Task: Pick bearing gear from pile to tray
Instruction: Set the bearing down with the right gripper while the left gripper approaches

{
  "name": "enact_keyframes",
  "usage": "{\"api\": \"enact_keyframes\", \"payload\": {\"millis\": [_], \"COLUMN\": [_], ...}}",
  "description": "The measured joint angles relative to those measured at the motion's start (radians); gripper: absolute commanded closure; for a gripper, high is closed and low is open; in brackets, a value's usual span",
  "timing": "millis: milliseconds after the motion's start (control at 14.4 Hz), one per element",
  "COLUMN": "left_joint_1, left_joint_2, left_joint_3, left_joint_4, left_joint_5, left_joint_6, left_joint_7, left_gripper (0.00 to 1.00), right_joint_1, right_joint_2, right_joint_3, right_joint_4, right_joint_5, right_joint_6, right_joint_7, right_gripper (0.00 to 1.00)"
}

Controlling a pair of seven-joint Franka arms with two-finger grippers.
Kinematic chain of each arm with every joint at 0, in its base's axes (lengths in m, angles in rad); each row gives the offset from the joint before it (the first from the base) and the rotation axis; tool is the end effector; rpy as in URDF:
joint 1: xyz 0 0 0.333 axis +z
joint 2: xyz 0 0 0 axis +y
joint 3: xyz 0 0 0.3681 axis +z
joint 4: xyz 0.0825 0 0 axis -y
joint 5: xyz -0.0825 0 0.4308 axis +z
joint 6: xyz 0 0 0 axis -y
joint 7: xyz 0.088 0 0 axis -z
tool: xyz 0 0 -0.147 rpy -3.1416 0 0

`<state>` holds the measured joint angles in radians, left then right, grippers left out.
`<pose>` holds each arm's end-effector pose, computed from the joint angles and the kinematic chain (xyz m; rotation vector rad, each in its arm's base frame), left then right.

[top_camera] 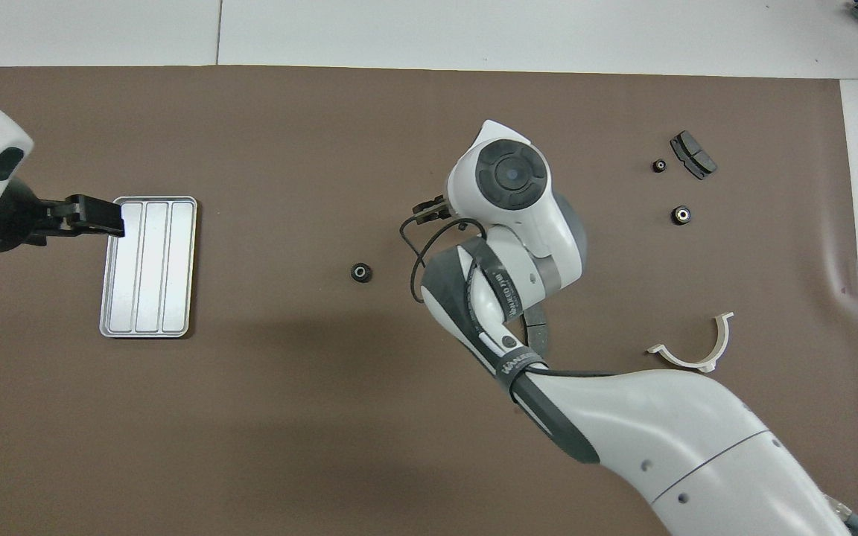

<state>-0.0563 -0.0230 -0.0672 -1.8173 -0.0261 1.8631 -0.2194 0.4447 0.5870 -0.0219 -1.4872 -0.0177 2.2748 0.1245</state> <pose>0.6052 -0.0785 0.5473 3.1009 0.1591 0.0989 0.7335 0.3322 0.3318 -3.0592 -0.4832 -0.3113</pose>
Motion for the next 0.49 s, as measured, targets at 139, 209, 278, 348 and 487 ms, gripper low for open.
{"api": "enact_keyframes", "payload": {"millis": [139,209,278,348,487], "left_joint_1": [-0.066,-0.105,-0.144,-0.178,-0.223], "left_joint_2": [0.035,0.066,0.101,0.134,0.189], "left_joint_3": [-0.005,-0.006,-0.007,-0.008,-0.008], "left_joint_4": [-0.043,-0.052,-0.056,-0.057,-0.059], "left_joint_5": [0.0,0.0,0.0,0.001,0.001], "left_joint_6": [0.095,0.149,0.202,0.252,0.311], "left_joint_7": [-0.193,-0.312,-0.43,-0.536,-0.702], "left_gripper": [0.0,0.0,0.0,0.0,0.0], "right_joint_1": [-0.074,-0.113,-0.156,-0.201,-0.273], "right_joint_2": [-0.016,-0.018,-0.018,-0.018,-0.018], "right_joint_3": [-0.001,-0.001,-0.001,0.0,0.001], "right_joint_4": [0.001,0.001,0.0,0.0,0.0], "right_joint_5": [0.0,0.0,0.0,0.0,0.0], "right_joint_6": [-0.032,-0.036,-0.036,-0.036,-0.036], "right_joint_7": [-0.081,-0.127,-0.172,-0.212,-0.258], "right_gripper": [0.0,0.0,0.0,0.01,0.01]}}
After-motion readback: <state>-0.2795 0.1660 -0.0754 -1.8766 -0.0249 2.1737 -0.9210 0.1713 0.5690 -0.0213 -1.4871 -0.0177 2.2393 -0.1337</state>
